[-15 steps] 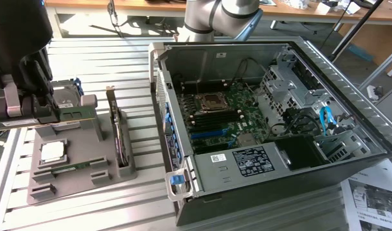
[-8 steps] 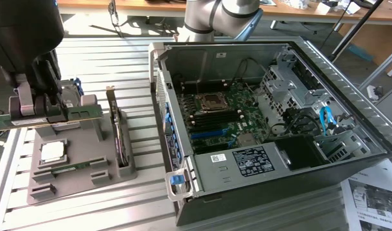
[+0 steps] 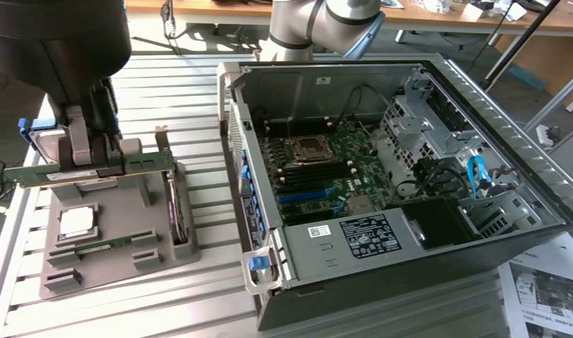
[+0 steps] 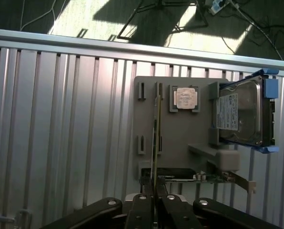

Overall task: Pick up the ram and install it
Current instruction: 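Pick up the ram and move it above insertion slot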

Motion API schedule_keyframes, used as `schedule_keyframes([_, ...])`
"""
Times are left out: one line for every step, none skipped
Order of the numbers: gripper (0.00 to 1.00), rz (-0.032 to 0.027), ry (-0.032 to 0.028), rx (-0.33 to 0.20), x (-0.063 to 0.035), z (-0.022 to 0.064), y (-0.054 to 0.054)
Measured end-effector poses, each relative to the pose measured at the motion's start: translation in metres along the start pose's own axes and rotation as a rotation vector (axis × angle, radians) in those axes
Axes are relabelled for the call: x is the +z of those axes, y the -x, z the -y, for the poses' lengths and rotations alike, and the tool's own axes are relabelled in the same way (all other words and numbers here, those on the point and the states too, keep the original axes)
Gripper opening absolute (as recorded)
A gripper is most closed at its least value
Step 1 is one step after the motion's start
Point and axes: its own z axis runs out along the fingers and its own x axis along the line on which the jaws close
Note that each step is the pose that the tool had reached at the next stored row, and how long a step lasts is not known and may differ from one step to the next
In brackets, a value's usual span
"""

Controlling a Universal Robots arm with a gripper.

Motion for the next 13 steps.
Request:
schedule_keyframes([0.14, 0.0, -0.0001, 0.0, -0.0001, 0.0022, 0.0])
schedule_keyframes([0.14, 0.0, 0.0, 0.0, -0.0003, 0.0049, 0.0])
schedule_keyframes([0.14, 0.0, 0.0, 0.0, -0.0005, 0.0072, -0.001])
schedule_keyframes([0.14, 0.0001, 0.0, 0.0, -0.0006, 0.0097, -0.001])
schedule_keyframes([0.14, 0.0, 0.0, 0.0, -0.0008, 0.0118, -0.001])
schedule_keyframes([0.14, -0.0001, 0.0, 0.0, -0.001, 0.0148, -0.001])
schedule_keyframes([0.14, 0.0, 0.0, 0.0, -0.0011, 0.017, -0.001])
schedule_keyframes([0.14, 0.0, 0.0, 0.0, -0.0013, 0.0208, -0.002])
schedule_keyframes([0.14, 0.0001, 0.0, 0.0, -0.0016, 0.0244, -0.002])
schedule_keyframes([0.14, 0.0001, 0.0, 0.0, -0.0017, 0.0265, -0.002])
schedule_keyframes([0.14, 0.0001, 0.0, 0.0, -0.0019, 0.0298, -0.002])
schedule_keyframes([0.14, 0.0001, 0.0, 0.0, -0.0021, 0.0318, -0.003])
schedule_keyframes([0.14, 0.0, 0.0, 0.0, -0.0022, 0.0342, -0.003])
